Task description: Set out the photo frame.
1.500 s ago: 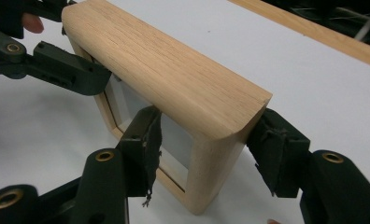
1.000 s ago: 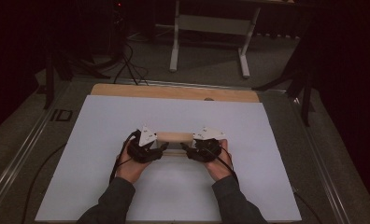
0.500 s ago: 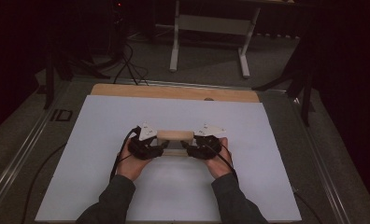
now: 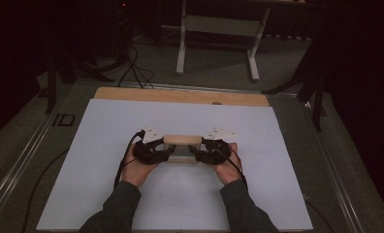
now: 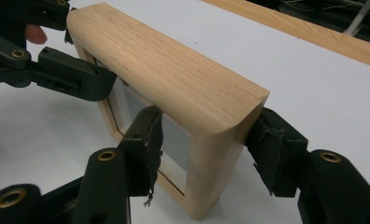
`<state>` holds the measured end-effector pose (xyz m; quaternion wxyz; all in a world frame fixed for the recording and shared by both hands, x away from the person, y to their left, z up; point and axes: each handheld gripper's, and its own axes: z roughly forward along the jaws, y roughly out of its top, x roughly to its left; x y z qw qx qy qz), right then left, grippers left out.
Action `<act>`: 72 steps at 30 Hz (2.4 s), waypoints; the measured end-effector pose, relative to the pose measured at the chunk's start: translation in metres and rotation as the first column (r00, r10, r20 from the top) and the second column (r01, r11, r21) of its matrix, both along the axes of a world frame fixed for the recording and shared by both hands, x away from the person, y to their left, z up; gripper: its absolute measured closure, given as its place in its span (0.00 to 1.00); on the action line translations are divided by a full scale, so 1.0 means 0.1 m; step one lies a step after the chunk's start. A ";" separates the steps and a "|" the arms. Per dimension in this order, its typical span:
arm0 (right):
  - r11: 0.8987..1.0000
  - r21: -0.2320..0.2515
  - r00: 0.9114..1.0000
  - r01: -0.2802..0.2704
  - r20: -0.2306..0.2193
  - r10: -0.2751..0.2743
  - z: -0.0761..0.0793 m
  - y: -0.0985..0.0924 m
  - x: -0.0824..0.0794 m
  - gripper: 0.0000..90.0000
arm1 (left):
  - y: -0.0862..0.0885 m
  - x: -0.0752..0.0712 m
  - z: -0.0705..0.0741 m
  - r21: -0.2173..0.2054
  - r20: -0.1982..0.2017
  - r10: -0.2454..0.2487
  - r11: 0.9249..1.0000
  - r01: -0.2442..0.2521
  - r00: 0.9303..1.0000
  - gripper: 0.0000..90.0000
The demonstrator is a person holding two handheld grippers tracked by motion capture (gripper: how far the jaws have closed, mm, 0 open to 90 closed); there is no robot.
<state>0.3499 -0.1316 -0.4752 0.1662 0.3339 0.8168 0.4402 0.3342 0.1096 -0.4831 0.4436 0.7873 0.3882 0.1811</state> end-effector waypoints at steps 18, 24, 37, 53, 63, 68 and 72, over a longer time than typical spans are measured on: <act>0.999 0.031 1.000 0.021 -0.013 -0.020 -0.04 0.01 0.06 0.50 | 0.00 0.05 -0.03 -0.045 -0.015 0.034 0.998 -0.035 0.999 0.52; 0.999 0.043 0.999 0.030 -0.020 -0.029 -0.05 0.01 0.10 0.50 | -0.01 0.08 -0.04 -0.063 -0.021 0.050 0.997 -0.051 0.999 0.51; 0.998 0.049 0.999 0.035 -0.031 -0.033 -0.08 0.02 0.14 0.49 | -0.01 0.11 -0.05 -0.079 -0.029 0.064 0.995 -0.066 0.998 0.50; 0.998 0.039 0.998 0.043 -0.052 -0.041 -0.11 0.04 0.21 0.47 | -0.02 0.18 -0.07 -0.079 -0.035 0.066 0.994 -0.069 0.997 0.49; 0.998 0.030 0.997 0.049 -0.063 -0.047 -0.13 0.05 0.23 0.47 | -0.02 0.23 -0.09 -0.081 -0.031 0.060 0.995 -0.062 0.998 0.48; 0.999 0.035 0.997 0.042 -0.072 -0.040 -0.15 0.05 0.25 0.46 | -0.01 0.24 -0.09 -0.082 -0.038 0.062 0.995 -0.065 0.997 0.48; 0.998 0.041 0.996 0.043 -0.079 -0.040 -0.15 0.05 0.27 0.46 | -0.03 0.24 -0.09 -0.074 -0.042 0.073 0.994 -0.076 0.996 0.47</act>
